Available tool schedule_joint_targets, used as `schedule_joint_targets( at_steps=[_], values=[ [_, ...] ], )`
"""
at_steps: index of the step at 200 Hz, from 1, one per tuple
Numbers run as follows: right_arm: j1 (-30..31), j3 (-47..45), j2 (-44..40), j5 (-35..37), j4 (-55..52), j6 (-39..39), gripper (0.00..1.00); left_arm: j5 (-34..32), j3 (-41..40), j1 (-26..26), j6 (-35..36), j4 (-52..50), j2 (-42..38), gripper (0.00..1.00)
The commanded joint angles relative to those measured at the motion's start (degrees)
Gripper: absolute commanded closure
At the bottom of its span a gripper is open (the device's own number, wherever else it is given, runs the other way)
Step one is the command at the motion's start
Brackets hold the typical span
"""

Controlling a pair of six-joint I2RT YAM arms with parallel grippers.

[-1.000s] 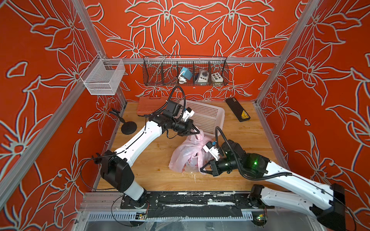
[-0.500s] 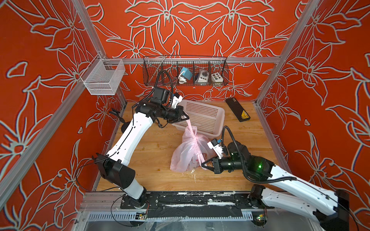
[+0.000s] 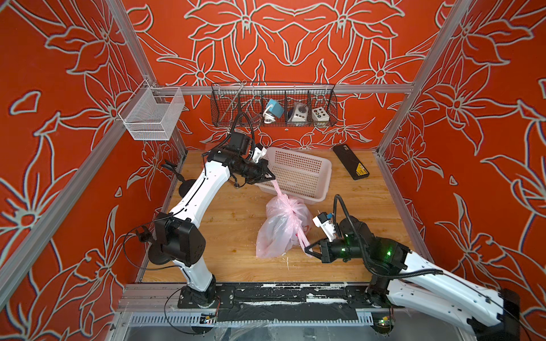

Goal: Place the pineapple into a plastic bag & tie a knot
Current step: Tie the plastic bag at the center of the board, then reset both arms

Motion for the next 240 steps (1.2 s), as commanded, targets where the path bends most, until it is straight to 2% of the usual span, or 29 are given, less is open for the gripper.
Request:
schedule_joint_targets(
  at_steps=[1,11,13,18,25,36,41,44,57,81,98,112,126,143,152,163,170,179,190,215,240],
  values=[
    [0.88,5.29,3.00,1.17,-14.51,-4.73,1.00,-0.35,-2.45,2.88,-1.53,12.56,-4.74,1.00],
    [0.64,8.24,4.23,3.35,-16.43,-6.46,1.00,1.60,-3.62,2.92,-2.30,12.97,-5.49,1.00],
    [0.55,8.83,4.44,3.60,-16.73,-6.76,1.00,1.82,-3.75,2.89,-2.42,12.99,-5.66,0.97],
    [0.38,10.13,4.84,4.17,-17.42,-7.58,0.99,2.06,-4.15,2.88,-2.76,12.91,-6.06,0.82],
    [0.11,11.77,5.21,4.91,-18.06,-8.57,0.90,1.94,-4.73,2.92,-3.15,12.69,-6.75,0.60],
    [-0.26,14.44,5.25,5.82,-18.87,-10.08,0.65,0.50,-5.24,2.88,-2.90,12.05,-7.84,0.34],
    [-0.43,15.94,5.20,6.82,-19.69,-10.87,0.50,-0.52,-5.32,2.88,-2.56,11.48,-8.45,0.05],
    [-0.52,16.75,5.03,7.57,-20.16,-11.14,0.44,-1.20,-5.26,2.92,-2.27,11.12,-8.73,0.01],
    [-0.94,20.16,4.27,11.23,-22.47,-12.80,0.27,-4.47,-4.03,2.88,-0.59,8.63,-9.92,0.00],
    [-1.59,27.02,2.98,22.89,-27.92,-14.97,0.11,-11.99,-0.35,3.05,2.06,3.90,-11.89,0.00],
    [-1.79,31.54,2.27,36.60,-30.39,-16.41,0.06,-19.96,-0.19,3.08,3.86,3.62,-14.64,0.00],
    [-1.85,33.07,0.91,50.38,-28.75,-18.28,0.02,-25.75,-4.25,3.06,5.12,9.34,-18.79,0.00],
    [-1.81,28.20,-3.02,58.63,-17.05,-29.60,0.04,-27.29,-14.15,3.06,6.81,20.86,-25.02,0.00],
    [-2.46,13.72,-9.19,69.01,15.79,-53.46,0.02,-31.80,-29.70,3.05,6.56,38.80,-33.54,0.00],
    [-5.44,7.46,-9.05,73.91,32.35,-63.82,0.02,-34.95,-37.37,3.06,10.41,47.62,-36.32,0.00],
    [-14.19,3.75,-6.99,71.34,38.76,-68.15,0.06,-42.38,-43.77,3.47,13.62,51.60,-37.10,0.02],
    [-20.74,2.37,-5.35,69.31,37.37,-64.12,0.06,-45.68,-47.51,4.60,15.05,53.03,-36.95,0.02],
    [-28.20,0.43,-3.48,65.72,33.81,-58.28,0.06,-45.39,-52.89,7.36,15.86,55.01,-37.19,0.02],
    [-34.70,-3.11,-1.41,62.57,32.51,-53.94,0.07,-48.38,-59.15,8.39,17.62,57.73,-37.91,0.02],
    [-42.30,-14.36,4.43,56.63,43.24,-51.97,0.08,-52.82,-70.37,8.99,18.69,64.25,-38.77,0.02],
    [-45.51,-19.28,13.27,54.02,51.50,-47.74,0.06,-53.85,-76.82,10.99,19.15,70.38,-36.36,0.02]
  ],
)
